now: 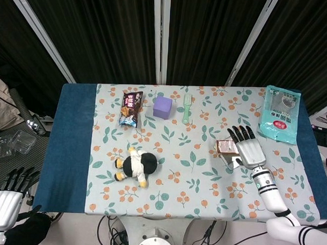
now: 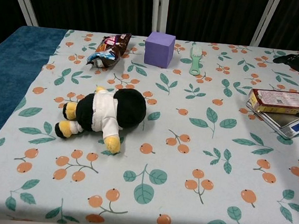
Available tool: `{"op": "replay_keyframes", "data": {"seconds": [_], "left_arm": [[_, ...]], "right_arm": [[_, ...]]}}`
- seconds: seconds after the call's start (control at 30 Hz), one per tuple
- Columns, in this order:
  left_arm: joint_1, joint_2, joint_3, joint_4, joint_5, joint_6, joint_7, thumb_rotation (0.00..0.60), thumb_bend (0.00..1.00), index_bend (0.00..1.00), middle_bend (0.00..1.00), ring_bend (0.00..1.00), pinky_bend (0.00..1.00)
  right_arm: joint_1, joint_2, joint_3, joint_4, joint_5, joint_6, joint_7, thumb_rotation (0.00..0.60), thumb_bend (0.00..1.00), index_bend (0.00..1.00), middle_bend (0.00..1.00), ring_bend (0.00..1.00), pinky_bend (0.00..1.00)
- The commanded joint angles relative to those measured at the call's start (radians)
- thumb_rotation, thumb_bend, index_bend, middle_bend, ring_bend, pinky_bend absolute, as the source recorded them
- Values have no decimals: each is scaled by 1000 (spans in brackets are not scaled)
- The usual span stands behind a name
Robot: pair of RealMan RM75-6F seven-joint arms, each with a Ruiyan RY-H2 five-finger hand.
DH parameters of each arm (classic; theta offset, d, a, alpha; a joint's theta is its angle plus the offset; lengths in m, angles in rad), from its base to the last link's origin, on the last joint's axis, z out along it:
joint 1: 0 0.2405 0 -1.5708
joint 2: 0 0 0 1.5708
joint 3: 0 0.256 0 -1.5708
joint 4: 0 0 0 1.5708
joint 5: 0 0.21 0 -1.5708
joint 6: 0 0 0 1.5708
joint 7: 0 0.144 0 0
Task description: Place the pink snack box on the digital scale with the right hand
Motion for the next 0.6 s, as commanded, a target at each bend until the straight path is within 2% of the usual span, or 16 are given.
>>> {"op": "replay_keyframes", "data": {"seconds": [0.03, 0.13, 0.3, 0.43, 0.6], "left_arm": [[1, 2, -1, -1, 1, 3, 0, 600, 108, 131, 61, 0, 74], [2, 4, -1, -4, 2, 8, -1, 600, 108, 130, 60, 0, 74], [-4, 8, -6, -10, -2, -1, 1, 600, 108, 131, 60, 0, 74], [-16, 11, -16, -11, -13, -17, -1, 600, 108, 131, 61, 0, 73], [-28, 12, -22, -17, -17, -32, 4, 600, 109, 130, 61, 0, 72]], "right_arm": [[-34, 45, -14, -61, -37, 67, 21, 600, 46, 0, 43, 0, 0], [-89, 106, -44, -136, -93, 164, 33, 600, 44, 0, 41, 0, 0], [-234, 215, -136, -243, -183, 349, 58, 600, 42, 0, 13, 0, 0], [-343, 232, -180, -218, -188, 451, 126, 600, 40, 0, 0, 0, 0], [-417, 188, -179, -116, -178, 516, 256, 600, 40, 0, 0, 0, 0]]}}
